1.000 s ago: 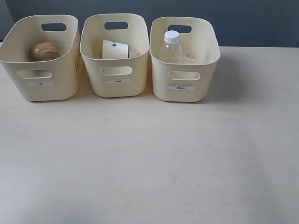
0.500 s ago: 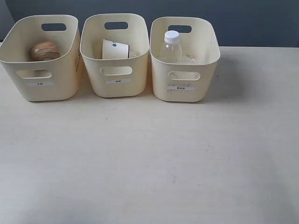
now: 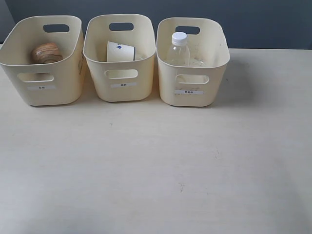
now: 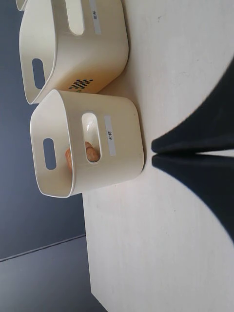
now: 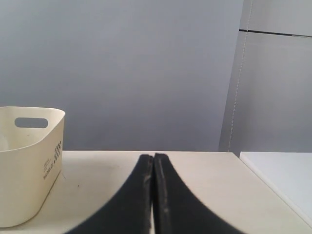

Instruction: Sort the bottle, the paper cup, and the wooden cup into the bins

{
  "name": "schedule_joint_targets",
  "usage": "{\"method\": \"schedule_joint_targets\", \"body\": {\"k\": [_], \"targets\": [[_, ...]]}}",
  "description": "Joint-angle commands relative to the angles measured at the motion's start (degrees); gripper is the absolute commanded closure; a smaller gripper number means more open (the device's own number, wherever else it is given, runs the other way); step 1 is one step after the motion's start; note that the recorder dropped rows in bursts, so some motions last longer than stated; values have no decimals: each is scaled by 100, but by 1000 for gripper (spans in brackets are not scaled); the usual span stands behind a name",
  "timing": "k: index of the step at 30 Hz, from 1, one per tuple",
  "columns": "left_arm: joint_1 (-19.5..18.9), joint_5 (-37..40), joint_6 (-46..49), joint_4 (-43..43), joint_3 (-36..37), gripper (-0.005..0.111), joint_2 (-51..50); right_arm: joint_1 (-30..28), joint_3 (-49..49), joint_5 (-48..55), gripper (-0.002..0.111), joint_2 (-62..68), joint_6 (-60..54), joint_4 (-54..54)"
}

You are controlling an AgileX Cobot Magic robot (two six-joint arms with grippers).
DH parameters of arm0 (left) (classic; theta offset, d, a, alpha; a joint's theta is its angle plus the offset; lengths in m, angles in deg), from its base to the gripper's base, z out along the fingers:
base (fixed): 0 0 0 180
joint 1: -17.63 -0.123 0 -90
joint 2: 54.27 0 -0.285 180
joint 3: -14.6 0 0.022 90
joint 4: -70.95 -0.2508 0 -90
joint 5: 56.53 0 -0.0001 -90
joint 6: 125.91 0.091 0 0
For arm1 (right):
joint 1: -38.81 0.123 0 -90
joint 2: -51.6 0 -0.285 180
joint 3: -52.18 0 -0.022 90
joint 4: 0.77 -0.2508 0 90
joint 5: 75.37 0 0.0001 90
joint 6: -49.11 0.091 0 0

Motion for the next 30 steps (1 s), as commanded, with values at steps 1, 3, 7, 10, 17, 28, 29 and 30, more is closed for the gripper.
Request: {"method": "schedule_joint_targets", "body": {"k": [1,3,7,10,17,28,29,30], "targets": [[16,-79,-16,-2,-17,107,-19,-35,-30,19,109,-34,7,6],[16,-79,-16,-2,-17,107,-19,-24,-30,19,109,-34,8,6],[16,-79,-16,-2,-17,107,-19,174,-30,33,109,-34,8,6],[16,-79,-16,-2,-17,107,-19,553,-30,79,109,-34,8,6],[16,-79,-16,-2,-17,107,-19,846,-30,124,109,-34,-6,6],[16,-79,-16,-2,-17,107,-19,846,-30,212,109,-34,-6,6],[16,-79,-16,-2,-17,107,-19,846,-30,212,109,-34,-6,6],[16,-79,-16,-2,-17,107,-19,846,-30,212,109,-34,-6,6]]}}
